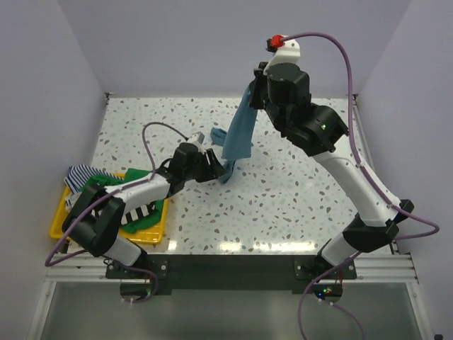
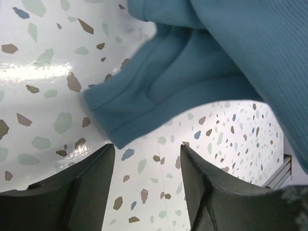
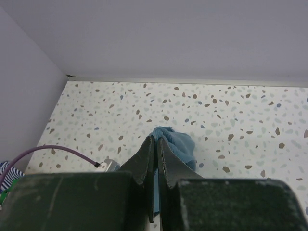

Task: Fold and stack the tank tops
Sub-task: Flatten the tank top out

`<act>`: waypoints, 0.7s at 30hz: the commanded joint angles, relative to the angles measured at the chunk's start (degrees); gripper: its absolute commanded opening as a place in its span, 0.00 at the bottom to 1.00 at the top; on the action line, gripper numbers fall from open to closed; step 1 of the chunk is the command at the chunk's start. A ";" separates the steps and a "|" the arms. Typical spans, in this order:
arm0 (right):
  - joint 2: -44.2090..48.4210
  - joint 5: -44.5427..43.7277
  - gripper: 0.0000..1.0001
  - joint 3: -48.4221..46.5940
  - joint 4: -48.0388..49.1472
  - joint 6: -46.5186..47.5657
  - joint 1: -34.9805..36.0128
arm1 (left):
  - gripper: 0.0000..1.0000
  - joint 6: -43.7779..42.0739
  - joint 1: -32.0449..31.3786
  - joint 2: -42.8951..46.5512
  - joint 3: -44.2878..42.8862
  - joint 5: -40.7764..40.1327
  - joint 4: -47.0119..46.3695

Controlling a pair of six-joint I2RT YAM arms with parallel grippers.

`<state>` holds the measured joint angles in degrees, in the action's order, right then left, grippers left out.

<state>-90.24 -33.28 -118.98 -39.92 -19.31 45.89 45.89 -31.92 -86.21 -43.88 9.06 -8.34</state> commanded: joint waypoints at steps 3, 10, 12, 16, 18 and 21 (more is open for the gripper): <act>-1.52 1.28 0.00 -4.68 -2.44 1.64 0.69 | 0.67 3.15 1.60 -2.20 -2.44 -2.56 -2.46; -1.35 -1.43 0.00 -3.11 -3.15 1.82 0.78 | 0.72 3.68 0.72 -7.65 -5.34 -0.62 -2.30; -0.38 -3.71 0.00 -1.44 -2.71 2.00 0.78 | 0.71 3.42 -0.06 -8.44 -5.34 -1.58 -1.07; 1.64 -8.10 0.00 4.62 -1.91 2.35 0.78 | 0.70 3.16 -2.35 -10.37 -5.60 -3.52 0.78; 2.26 -10.22 0.00 6.47 -1.91 2.43 0.69 | 0.69 2.98 -4.19 -11.51 -6.57 -5.19 2.96; 2.96 -12.16 0.00 7.88 -2.00 2.35 0.34 | 0.66 2.89 -6.39 -13.80 -9.20 -8.25 6.21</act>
<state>-90.48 -40.53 -111.81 -43.35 -17.89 46.48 48.93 -36.29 -98.52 -49.52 4.93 -5.41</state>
